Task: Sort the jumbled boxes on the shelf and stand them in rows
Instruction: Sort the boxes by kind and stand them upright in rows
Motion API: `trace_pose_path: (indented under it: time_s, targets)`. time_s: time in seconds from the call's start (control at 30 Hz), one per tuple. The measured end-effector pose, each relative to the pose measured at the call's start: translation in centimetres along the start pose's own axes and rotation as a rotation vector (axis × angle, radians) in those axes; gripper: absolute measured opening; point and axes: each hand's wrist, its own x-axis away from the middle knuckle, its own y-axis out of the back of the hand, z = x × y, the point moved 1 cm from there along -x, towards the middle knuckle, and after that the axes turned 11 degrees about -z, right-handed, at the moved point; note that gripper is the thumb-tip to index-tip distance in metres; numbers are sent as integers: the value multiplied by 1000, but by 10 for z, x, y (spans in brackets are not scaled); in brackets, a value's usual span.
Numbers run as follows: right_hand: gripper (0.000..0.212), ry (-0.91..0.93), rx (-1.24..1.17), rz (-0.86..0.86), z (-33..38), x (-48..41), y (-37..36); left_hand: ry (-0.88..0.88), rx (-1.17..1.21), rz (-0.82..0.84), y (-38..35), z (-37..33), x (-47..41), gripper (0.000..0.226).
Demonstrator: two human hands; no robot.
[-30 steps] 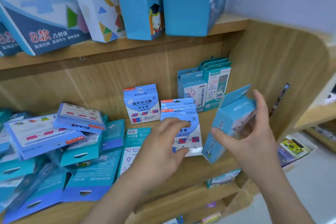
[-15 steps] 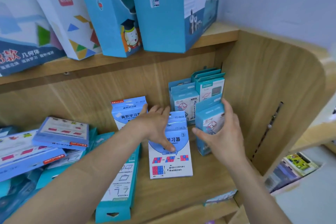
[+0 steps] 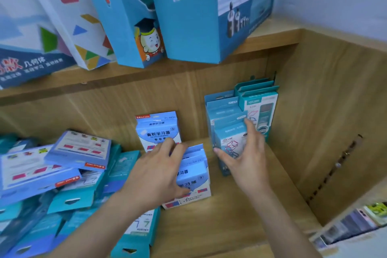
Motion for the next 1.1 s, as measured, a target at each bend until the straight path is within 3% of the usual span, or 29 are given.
trace_pose_path:
  time_s: [0.23, 0.7, 0.97, 1.03, 1.1]
  targets:
    - [95, -17, 100, -25, 7, -9, -20, -6, 19, -14, 1, 3, 2, 89]
    - [94, -25, 25, -110, 2, -13, -29, -28, 24, -24, 5, 11, 6, 92]
    - [101, -38, 113, -82, 21, -2, 3, -47, 95, -22, 4, 18, 7, 91]
    - [96, -32, -56, 37, 31, 11, 21, -66, 150, -44, 2, 19, 9, 90]
    - [94, -41, -267, 423, 46, 29, 24, -67, 254, -83, -1, 20, 11, 87]
